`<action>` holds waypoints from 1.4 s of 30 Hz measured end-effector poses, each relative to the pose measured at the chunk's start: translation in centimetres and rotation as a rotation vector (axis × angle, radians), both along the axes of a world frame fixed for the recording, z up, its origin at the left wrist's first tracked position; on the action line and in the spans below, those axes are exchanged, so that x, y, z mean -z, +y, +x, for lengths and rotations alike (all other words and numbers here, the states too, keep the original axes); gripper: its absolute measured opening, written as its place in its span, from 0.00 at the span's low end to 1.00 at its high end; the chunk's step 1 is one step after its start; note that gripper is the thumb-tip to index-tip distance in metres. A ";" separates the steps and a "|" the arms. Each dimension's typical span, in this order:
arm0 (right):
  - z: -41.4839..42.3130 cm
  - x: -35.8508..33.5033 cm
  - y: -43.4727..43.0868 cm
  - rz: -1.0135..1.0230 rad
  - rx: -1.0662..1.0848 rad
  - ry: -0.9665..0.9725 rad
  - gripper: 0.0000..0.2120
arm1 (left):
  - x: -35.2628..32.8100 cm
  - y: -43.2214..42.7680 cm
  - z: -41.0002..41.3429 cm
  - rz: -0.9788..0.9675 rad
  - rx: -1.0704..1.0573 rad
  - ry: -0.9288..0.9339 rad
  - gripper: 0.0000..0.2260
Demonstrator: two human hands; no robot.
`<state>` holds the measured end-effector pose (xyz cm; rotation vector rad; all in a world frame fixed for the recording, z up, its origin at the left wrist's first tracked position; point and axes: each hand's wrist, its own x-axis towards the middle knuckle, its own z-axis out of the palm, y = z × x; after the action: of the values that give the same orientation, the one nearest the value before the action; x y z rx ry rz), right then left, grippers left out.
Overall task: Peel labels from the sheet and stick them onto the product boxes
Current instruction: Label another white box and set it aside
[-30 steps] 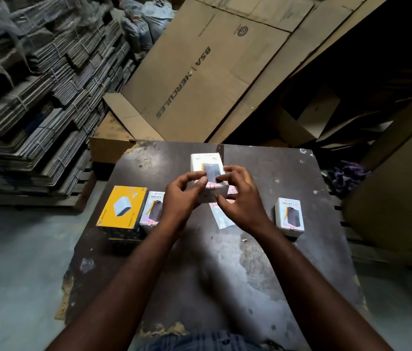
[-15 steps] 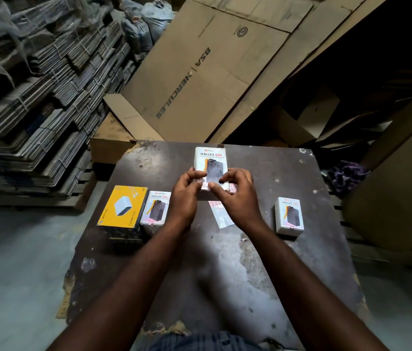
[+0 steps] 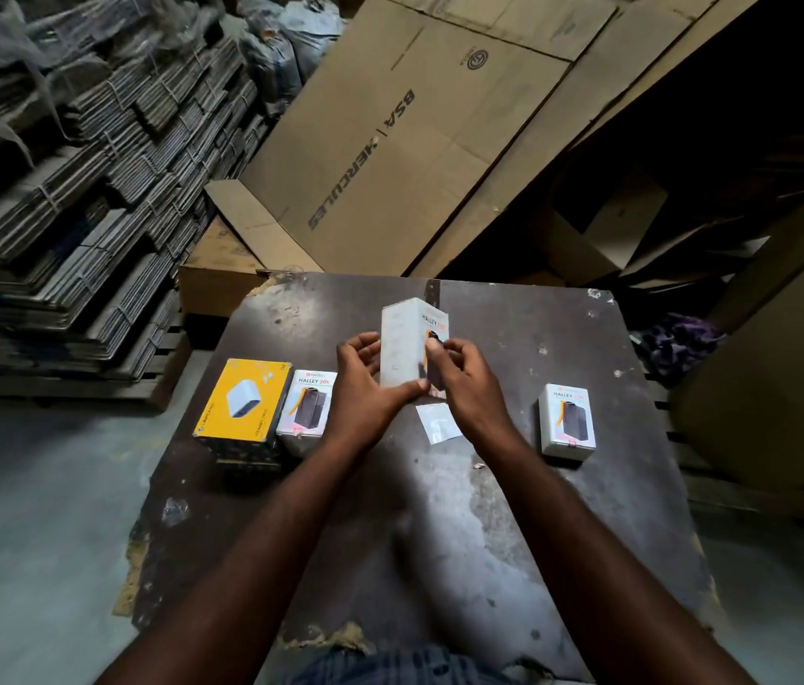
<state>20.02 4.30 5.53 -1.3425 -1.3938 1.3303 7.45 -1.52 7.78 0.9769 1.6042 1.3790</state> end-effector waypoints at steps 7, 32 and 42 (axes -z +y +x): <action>0.0 0.7 0.8 -0.019 -0.145 -0.082 0.32 | 0.2 -0.3 0.6 0.019 0.069 -0.003 0.26; 1.9 -1.0 1.0 -0.220 -0.368 0.187 0.17 | -0.1 0.8 -1.5 -0.110 0.027 -0.348 0.16; 1.6 -1.5 2.3 0.063 -0.230 0.098 0.08 | 0.0 1.2 -1.3 -0.123 0.086 -0.261 0.26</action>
<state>21.60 6.59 7.06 -1.0855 -1.5440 1.4681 6.12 -0.35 7.81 0.7514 1.4170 1.2762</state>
